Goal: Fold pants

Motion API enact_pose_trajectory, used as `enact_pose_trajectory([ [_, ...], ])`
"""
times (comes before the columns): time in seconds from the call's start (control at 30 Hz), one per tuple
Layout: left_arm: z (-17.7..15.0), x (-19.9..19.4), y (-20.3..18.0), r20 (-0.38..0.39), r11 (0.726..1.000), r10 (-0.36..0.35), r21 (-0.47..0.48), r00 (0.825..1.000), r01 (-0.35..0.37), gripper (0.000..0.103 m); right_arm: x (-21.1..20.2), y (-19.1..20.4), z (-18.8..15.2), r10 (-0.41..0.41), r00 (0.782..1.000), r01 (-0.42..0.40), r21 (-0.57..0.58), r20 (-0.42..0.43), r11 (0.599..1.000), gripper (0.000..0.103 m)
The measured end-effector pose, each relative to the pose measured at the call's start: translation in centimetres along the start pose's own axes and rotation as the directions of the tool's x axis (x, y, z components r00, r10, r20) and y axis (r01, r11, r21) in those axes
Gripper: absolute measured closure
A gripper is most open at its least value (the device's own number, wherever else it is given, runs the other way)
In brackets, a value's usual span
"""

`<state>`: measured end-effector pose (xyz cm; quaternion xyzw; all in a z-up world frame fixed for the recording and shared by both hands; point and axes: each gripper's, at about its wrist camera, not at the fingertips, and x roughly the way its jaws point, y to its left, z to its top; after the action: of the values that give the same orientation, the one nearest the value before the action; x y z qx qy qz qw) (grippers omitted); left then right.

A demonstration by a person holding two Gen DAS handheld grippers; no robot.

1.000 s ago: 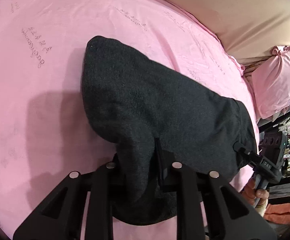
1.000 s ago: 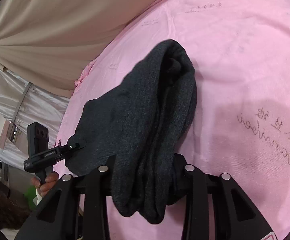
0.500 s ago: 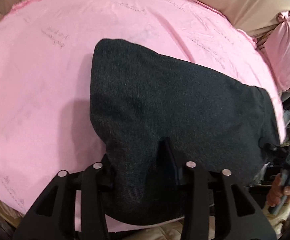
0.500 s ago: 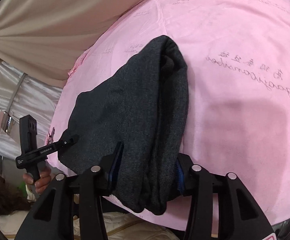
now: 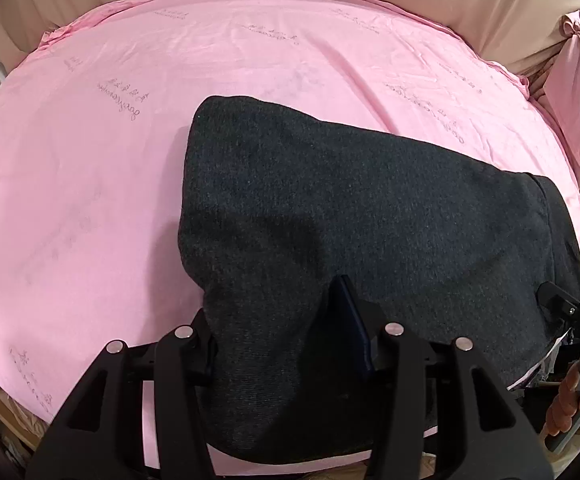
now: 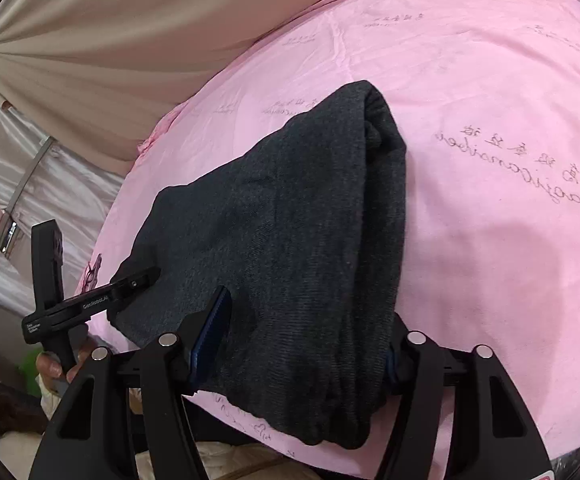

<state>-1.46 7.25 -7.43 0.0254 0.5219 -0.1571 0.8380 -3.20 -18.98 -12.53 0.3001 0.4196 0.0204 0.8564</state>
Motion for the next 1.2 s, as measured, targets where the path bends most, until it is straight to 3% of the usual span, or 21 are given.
enact_pose_trajectory([
  [0.07,-0.1,-0.1,0.0,0.004,1.0,-0.005,0.007,1.0,0.004,0.059,-0.3,-0.5,-0.1,0.004,1.0,-0.004,0.014,0.001,1.0,0.059],
  [0.2,-0.1,-0.6,-0.5,0.014,1.0,-0.028,0.011,0.999,0.028,0.085,-0.6,-0.4,-0.1,0.003,1.0,-0.003,0.025,0.005,1.0,0.069],
  [0.3,-0.1,-2.3,0.0,0.039,0.996,-0.084,-0.005,0.996,0.084,0.087,-2.0,0.1,-0.1,0.021,1.0,-0.021,0.021,0.006,1.0,0.072],
  [0.47,-0.5,-7.8,0.5,0.077,0.971,-0.236,0.043,0.969,0.233,0.087,-5.7,1.9,-0.5,0.073,0.997,-0.073,-0.03,0.008,0.997,0.073],
  [0.63,0.0,-13.9,-0.1,0.165,0.948,-0.309,0.133,0.937,0.289,0.087,-10.2,5.4,0.4,0.108,0.991,-0.097,-0.132,0.083,0.986,0.073],
  [0.73,0.9,-17.6,-0.6,0.259,0.942,-0.319,0.193,0.912,0.275,0.087,-13.2,7.2,2.0,0.137,0.977,-0.101,-0.207,0.165,0.973,0.073],
  [0.87,3.2,-22.3,-1.2,0.413,0.934,-0.334,0.268,0.847,0.237,0.087,-17.1,10.0,5.4,0.199,0.932,-0.097,-0.323,0.302,0.942,0.073],
  [1.07,10.2,-26.1,-2.3,0.631,0.943,-0.298,0.312,0.717,0.117,0.086,-19.6,13.2,13.1,0.287,0.835,-0.045,-0.461,0.469,0.886,0.073],
  [1.13,12.6,-26.1,-2.4,0.67,0.947,-0.281,0.308,0.687,0.088,0.086,-19.0,13.5,16.5,0.293,0.811,-0.022,-0.475,0.507,0.88,0.073],
  [1.2,16.3,-25.0,-2.4,0.69,0.956,-0.258,0.284,0.676,0.075,0.086,-18.0,13.5,19.5,0.292,0.796,-0.002,-0.479,0.531,0.878,0.073],
])
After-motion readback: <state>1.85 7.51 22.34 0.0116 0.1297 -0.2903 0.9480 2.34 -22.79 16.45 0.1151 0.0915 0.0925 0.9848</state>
